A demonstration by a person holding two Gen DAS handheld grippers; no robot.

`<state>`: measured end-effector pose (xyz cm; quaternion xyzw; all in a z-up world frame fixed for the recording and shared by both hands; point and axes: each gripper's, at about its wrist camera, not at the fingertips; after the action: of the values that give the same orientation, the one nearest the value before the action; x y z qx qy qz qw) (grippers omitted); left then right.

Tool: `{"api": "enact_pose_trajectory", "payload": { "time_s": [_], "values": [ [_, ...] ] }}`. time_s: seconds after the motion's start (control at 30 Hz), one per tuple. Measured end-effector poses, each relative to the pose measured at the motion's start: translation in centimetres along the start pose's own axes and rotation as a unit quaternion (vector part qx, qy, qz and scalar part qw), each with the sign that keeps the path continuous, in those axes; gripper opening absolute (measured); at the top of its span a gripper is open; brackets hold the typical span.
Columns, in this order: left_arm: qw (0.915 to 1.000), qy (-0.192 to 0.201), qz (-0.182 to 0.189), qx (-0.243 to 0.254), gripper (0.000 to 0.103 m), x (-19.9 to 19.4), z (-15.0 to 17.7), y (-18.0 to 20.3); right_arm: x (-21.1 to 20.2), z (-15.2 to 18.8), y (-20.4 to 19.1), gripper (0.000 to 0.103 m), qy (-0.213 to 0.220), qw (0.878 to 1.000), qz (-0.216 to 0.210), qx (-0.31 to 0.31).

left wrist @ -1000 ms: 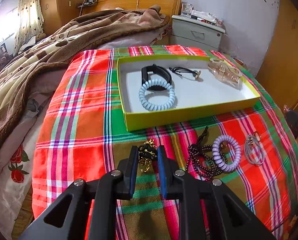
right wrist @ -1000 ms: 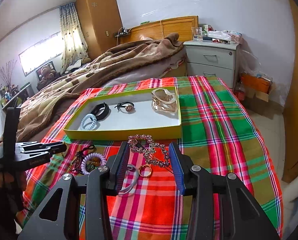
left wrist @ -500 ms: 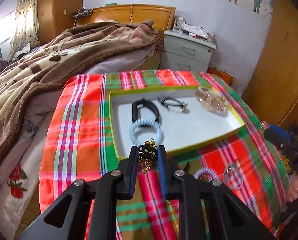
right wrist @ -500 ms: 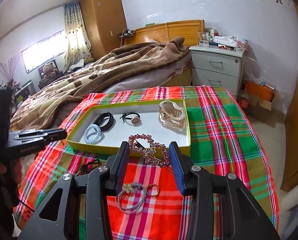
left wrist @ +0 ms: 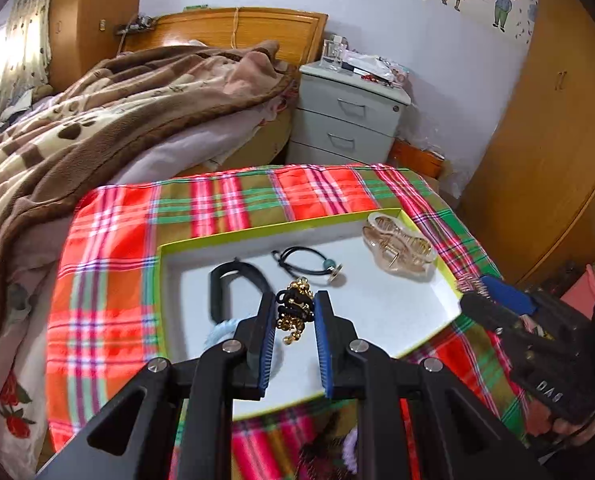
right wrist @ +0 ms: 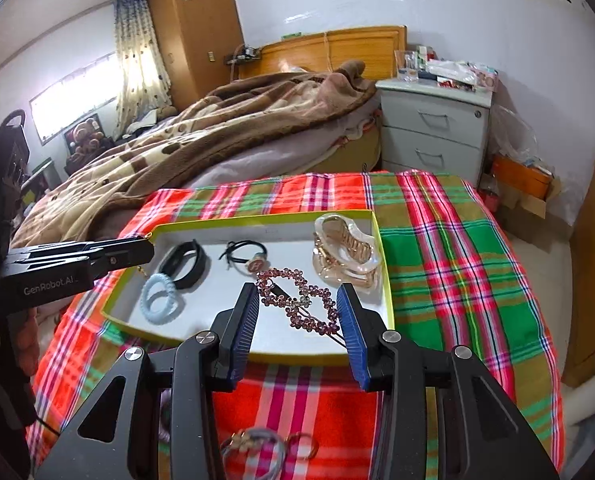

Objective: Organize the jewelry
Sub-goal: 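Carry the hair tie with the left tool while the right tool carries the clip to the box, then lower and open the left tool in the box while the right tool releases the clip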

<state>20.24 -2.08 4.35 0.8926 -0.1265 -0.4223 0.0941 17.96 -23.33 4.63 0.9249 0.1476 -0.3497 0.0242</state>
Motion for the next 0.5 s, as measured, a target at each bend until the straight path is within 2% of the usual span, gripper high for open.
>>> {"api": "enact_pose_trajectory", "payload": {
  "time_s": [0.2,0.5],
  "values": [
    [0.9997,-0.021,-0.003,0.013,0.02,3.0,-0.6,1.0,2.2,-0.2,0.6,0.042,-0.02,1.0,0.004,0.004],
    [0.9987,-0.049,-0.005,0.008,0.02,6.5,-0.9,1.1,4.7,-0.1,1.3,0.042,-0.049,0.999,0.014,0.01]
  ]
}}
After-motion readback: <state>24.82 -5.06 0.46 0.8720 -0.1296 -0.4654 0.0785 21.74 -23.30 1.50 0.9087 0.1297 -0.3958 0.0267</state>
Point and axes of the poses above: each gripper's, at about its wrist camera, not at the fingertips, and x roughly the way its jaws point, y to its right, z to its underside, and after that the axes turned 9 degrees about -x, right-handed
